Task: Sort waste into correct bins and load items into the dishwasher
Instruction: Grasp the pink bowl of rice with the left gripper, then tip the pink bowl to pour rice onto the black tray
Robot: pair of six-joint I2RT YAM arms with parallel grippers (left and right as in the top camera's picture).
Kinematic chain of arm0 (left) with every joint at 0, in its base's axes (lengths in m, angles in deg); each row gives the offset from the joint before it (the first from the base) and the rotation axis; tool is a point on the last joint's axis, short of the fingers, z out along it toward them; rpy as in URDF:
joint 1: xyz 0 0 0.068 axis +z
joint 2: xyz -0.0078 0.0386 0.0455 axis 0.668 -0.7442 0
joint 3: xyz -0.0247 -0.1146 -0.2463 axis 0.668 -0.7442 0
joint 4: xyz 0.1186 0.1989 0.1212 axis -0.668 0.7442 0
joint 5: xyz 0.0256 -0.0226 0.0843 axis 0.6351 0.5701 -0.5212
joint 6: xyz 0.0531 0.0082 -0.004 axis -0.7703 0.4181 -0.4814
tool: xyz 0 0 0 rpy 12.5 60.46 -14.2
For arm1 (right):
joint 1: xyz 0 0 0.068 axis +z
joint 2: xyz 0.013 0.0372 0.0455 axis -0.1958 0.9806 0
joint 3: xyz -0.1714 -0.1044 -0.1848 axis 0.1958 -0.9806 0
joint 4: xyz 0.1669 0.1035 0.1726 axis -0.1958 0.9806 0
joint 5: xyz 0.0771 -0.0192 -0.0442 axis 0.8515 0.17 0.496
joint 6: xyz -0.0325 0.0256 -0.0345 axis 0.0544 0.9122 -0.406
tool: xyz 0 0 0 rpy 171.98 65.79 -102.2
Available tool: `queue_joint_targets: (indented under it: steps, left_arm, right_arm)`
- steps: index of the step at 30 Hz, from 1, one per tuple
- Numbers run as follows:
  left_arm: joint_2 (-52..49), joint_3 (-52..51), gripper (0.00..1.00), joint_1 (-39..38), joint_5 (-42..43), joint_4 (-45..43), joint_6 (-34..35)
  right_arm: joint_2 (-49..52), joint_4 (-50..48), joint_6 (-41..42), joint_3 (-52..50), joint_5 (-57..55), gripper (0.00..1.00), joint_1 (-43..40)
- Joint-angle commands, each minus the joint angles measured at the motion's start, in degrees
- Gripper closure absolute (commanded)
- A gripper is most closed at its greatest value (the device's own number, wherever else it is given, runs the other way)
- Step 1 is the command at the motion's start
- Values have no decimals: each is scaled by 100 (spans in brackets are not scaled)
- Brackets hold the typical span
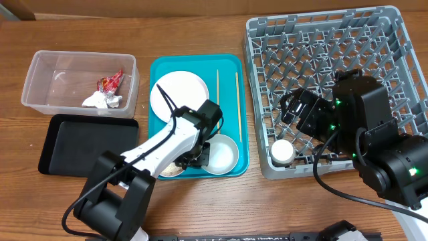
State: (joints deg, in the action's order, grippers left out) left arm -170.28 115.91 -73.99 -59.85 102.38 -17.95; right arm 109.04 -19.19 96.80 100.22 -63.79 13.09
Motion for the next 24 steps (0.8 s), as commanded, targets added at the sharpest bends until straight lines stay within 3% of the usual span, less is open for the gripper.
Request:
queue_joint_targets:
  steps: [1, 9, 17, 20, 24]
  left_arm:
    - [24, -201, 96, 59, -192, -70, -22]
    - [586, 142, 96, 601, -166, 387, 186]
    - [1886, 496, 95, 1567, 706, 479, -382]
    - [2004, 481, 96, 2280, 1438, 374, -804]
    - [1982, 199, 96, 3550, 3195, -13, -1488]
  right_arm:
    - [-31, -4, -17, 31, 9, 0, 0]
    - [-31, 9, -17, 31, 7, 0, -2]
    - [-31, -7, -15, 31, 11, 0, 0]
    - [-31, -7, -13, 28, 13, 0, 0]
    - [-31, -2, -15, 31, 13, 0, 0]
